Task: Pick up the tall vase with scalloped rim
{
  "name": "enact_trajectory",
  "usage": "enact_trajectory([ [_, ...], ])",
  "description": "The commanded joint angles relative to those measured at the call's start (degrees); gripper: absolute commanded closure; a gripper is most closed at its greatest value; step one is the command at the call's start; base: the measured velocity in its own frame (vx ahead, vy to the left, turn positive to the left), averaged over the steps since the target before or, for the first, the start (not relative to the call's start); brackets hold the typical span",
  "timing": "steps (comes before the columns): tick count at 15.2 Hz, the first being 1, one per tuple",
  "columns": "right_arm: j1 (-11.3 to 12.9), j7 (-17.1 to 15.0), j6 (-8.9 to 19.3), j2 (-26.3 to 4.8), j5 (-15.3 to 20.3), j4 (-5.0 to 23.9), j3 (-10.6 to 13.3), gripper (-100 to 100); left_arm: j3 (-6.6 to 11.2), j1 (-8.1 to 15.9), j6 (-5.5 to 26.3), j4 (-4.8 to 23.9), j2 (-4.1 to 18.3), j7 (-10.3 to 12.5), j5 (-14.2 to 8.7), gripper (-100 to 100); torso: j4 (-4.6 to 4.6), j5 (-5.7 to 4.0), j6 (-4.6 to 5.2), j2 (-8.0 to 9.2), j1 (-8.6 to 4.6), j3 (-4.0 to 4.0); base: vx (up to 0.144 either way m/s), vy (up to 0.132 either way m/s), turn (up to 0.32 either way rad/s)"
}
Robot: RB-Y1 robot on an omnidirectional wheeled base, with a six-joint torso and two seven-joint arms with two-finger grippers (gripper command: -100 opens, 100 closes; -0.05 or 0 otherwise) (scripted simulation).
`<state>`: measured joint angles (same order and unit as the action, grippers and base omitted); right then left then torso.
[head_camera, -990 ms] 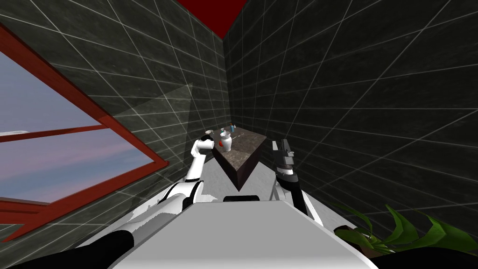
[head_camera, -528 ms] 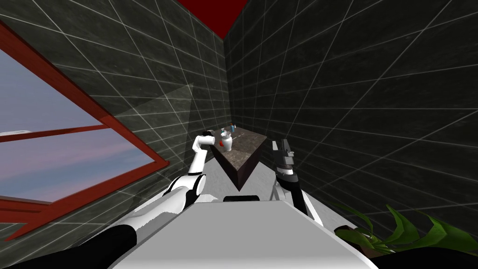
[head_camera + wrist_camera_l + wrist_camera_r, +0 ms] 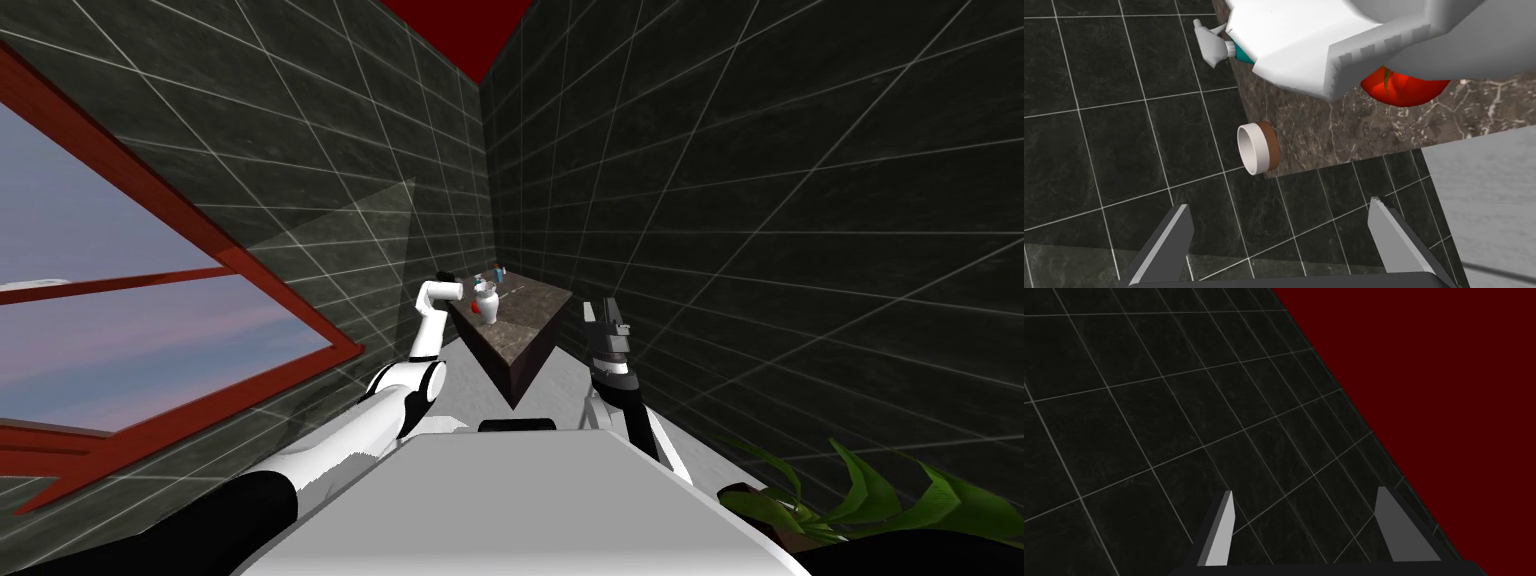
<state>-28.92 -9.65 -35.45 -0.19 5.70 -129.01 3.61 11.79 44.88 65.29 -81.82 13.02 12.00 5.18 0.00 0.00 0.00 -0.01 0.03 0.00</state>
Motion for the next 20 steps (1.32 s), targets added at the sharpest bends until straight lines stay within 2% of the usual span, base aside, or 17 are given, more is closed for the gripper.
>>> enact_trajectory([
  [1, 0.0, 0.0, 0.0, 0.0, 0.0, 0.0, 0.0, 0, 0.22, 1.12, 2.73, 0.45, -0.13, 0.14, 0.07, -100, 0.0, 0.0, 0.0, 0.0, 0.0, 0.0, 0.001, 0.013, -0.003],
  [2, 0.0, 0.0, 0.0, 0.0, 0.0, 0.0, 0.0, 0, 0.22, 1.12, 2.73, 0.45, -0.13, 0.14, 0.07, -100, -0.01, 0.01, -0.01, 0.0, 0.0, 0.0, 0.001, 0.008, -0.002],
  [3, 0.0, 0.0, 0.0, 0.0, 0.0, 0.0, 0.0, 0, 0.87, 3.77, 4.8, 2.33, -0.56, 0.53, 0.28, -100, -0.01, 0.01, -0.01, 0.0, -0.01, 0.0, 0.002, 0.012, 0.007],
  [5, 0.0, 0.0, 0.0, 0.0, 0.0, 0.0, 0.0, 0, 0.87, 4.19, 6.74, 2.33, -0.56, 0.53, 0.28, -100, 0.0, 0.0, 0.0, -0.01, -0.01, 0.0, 0.003, 0.013, -0.001],
  [6, 0.0, 0.0, 0.0, 0.0, 0.0, 0.0, 0.0, 0, 1.51, 6.52, 8.15, 4.15, -1.04, 0.9, 0.48, -100, -0.01, 0.0, -0.01, -0.01, -0.01, -0.01, 0.006, 0.015, 0.002],
  [8, 0.0, 0.0, 0.0, 0.0, 0.0, 0.0, 0.0, 0, 1.51, 7.14, 10.66, 4.15, -1.04, 0.9, 0.48, -100, 0.0, 0.0, 0.0, -0.02, 0.0, -0.01, 0.007, 0.016, -0.001],
  [9, 0.0, 0.0, 0.0, 0.0, 0.0, 0.0, 0.0, 0, 1.51, 7.14, 10.67, 4.15, -1.04, 0.9, 0.48, -100, -0.01, 0.01, 0.0, -0.02, 0.0, -0.02, 0.004, 0.007, -0.002],
  [10, 0.0, 0.0, 0.0, 0.0, 0.0, 0.0, 0.0, 0, 2.11, 9.83, 12.75, 5.9, -1.59, 1.26, 0.67, -100, -0.01, 0.01, -0.01, -0.01, -0.01, -0.01, 0.005, 0.009, 0.005],
  [12, 0.0, 0.0, 0.0, 0.0, 0.0, 0.0, 0.0, 0, 2.11, 9.96, 14.5, 5.9, -1.59, 1.26, 0.67, -100, -0.01, 0.0, 0.0, -0.02, -0.02, -0.01, 0.009, 0.011, -0.003],
  [13, 0.0, 0.0, 0.0, 0.0, 0.0, 0.0, 0.0, 0, 2.69, 12.36, 16.11, 7.57, -2.19, 1.6, 0.84, -100, -0.01, 0.0, -0.01, -0.02, -0.02, -0.02, 0.012, 0.014, 0.001],
  [15, 0.0, 0.0, 0.0, 0.0, 0.0, 0.0, 0.0, 0, 2.69, 12.64, 18.23, 7.57, -2.19, 1.6, 0.84, -100, -0.02, 0.0, 0.0, -0.05, -0.01, -0.03, 0.013, 0.013, -0.004],
  [16, 0.0, 0.0, 0.0, 0.0, 0.0, 0.0, 0.0, 0, 3.24, 14.93, 19.54, 9.16, -2.85, 1.92, 1.0, -100, -0.02, 0.0, -0.01, -0.04, -0.01, -0.03, 0.016, 0.011, 0.001],
  [18, 0.0, 0.0, 0.0, 0.0, 0.0, 0.0, 0.0, 0, 3.24, 15.16, 21.84, 9.16, -2.85, 1.92, 1.0, -100, -0.02, 0.0, 0.0, -0.06, -0.03, -0.04, 0.018, 0.01, -0.005],
  [19, 0.0, 0.0, 0.0, 0.0, 0.0, 0.0, 0.0, 0, 3.75, 17.45, 23.14, 10.64, -3.57, 2.22, 1.15, -100, -0.02, 0.0, -0.01, -0.06, -0.03, -0.04, 0.022, 0.012, -0.001],
  [20, 0.0, 0.0, 0.0, 0.0, 0.0, 0.0, 0.0, 0, 3.75, 17.5, 24.31, 10.64, -3.57, 2.22, 1.15, -100, -0.02, -0.01, 0.0, -0.08, -0.03, -0.04, 0.024, 0.012, -0.006],
])
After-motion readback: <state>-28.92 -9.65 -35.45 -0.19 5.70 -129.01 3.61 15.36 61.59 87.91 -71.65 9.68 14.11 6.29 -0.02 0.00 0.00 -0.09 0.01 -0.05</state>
